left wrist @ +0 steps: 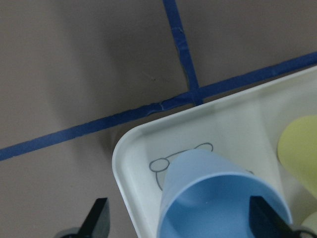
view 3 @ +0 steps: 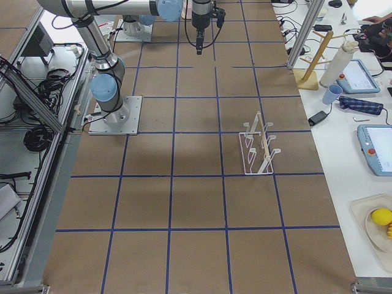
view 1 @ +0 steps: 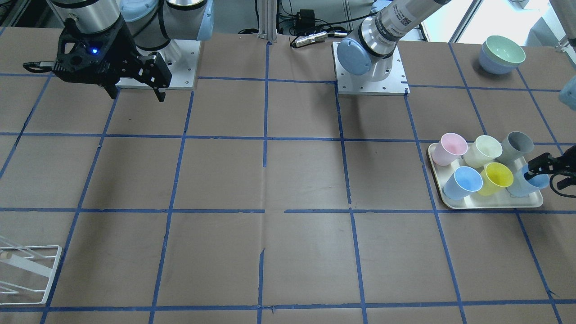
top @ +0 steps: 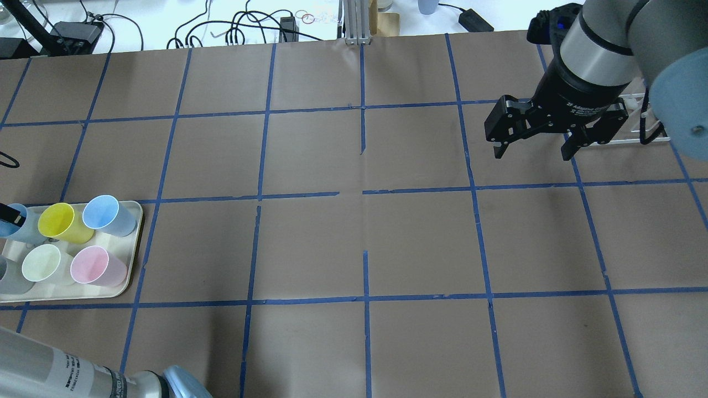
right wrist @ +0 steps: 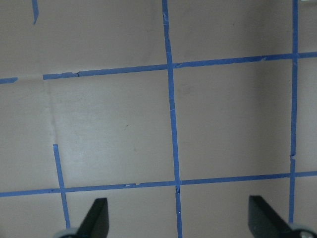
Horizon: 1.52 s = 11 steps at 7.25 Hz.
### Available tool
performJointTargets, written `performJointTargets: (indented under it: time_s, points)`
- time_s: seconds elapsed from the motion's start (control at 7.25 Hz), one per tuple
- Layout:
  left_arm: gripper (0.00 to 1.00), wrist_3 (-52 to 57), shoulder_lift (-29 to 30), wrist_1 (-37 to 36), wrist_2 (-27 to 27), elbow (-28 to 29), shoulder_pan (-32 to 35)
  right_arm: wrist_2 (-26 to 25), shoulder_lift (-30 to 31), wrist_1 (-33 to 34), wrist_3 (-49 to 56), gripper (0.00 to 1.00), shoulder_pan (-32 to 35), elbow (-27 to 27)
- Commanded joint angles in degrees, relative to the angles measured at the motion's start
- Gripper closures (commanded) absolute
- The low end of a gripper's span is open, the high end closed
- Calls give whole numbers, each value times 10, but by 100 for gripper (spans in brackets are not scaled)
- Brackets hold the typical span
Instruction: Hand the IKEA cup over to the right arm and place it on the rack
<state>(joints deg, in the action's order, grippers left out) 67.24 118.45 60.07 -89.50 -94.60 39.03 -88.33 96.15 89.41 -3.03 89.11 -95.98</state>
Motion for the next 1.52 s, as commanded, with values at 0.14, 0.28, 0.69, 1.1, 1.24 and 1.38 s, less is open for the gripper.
performJointTargets:
  time_s: [0.14, 0.28, 0.69, 1.1, 1.24, 1.38]
  points:
    - [66, 1, 6, -2, 0, 5, -3, 2, 1, -3, 2, 0, 3, 1]
    - [88, 1, 4, -2, 1, 5, -3, 4, 2, -2, 0, 0, 3, 1]
    - [100, 1, -1, 0, 2, 5, -3, 11, 1, 5, 3, 0, 4, 1]
    - [100, 1, -26, 26, 0, 34, 7, 174, 6, 1, 0, 0, 1, 9]
    - [100, 1, -45, 73, 0, 58, 17, 258, 7, 4, 2, 0, 0, 9]
    - [100, -1, -69, 137, 1, 80, 29, 349, 6, 4, 5, 0, -1, 4]
